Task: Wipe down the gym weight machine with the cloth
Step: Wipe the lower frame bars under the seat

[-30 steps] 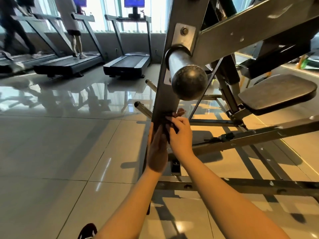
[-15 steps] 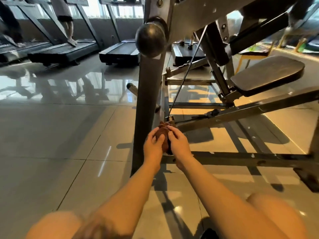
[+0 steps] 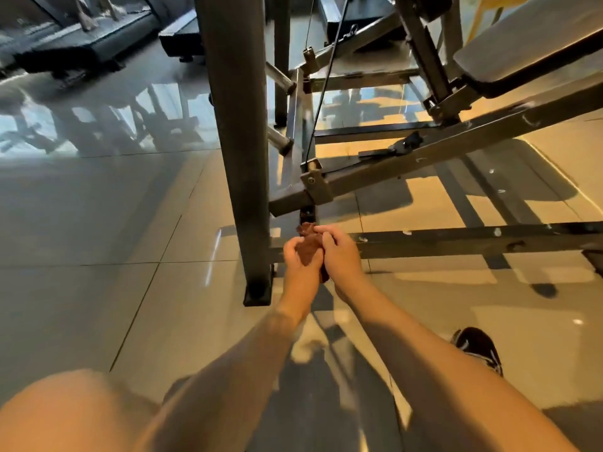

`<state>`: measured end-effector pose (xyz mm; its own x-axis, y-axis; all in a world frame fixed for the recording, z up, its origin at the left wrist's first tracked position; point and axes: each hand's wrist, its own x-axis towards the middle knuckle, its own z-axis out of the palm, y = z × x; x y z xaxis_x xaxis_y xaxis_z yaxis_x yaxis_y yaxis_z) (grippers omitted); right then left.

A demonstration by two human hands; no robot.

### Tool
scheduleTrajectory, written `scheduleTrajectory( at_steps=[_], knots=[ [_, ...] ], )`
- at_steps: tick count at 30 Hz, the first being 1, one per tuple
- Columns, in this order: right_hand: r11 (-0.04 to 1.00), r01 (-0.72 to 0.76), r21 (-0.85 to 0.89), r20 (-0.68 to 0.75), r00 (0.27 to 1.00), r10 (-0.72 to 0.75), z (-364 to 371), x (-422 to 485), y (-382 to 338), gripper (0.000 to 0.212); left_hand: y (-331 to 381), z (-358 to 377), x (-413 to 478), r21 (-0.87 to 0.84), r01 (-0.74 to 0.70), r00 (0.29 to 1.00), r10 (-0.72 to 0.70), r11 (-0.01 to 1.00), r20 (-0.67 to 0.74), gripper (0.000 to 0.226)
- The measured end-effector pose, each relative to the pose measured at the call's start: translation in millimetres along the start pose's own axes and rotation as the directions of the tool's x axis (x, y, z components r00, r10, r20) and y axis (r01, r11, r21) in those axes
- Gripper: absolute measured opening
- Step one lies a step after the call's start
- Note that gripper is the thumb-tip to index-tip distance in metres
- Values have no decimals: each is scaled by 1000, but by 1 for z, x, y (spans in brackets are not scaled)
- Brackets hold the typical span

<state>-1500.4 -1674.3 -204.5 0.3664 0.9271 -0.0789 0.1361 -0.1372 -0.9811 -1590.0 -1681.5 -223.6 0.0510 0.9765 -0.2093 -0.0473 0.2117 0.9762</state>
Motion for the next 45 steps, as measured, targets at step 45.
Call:
scheduleTrajectory(
  at_steps=[45],
  knots=[
    [763,407,-502,559,826,-73,-12,115,96,35,-113,29,104,37,190,819,-137,981,-557,52]
  ],
)
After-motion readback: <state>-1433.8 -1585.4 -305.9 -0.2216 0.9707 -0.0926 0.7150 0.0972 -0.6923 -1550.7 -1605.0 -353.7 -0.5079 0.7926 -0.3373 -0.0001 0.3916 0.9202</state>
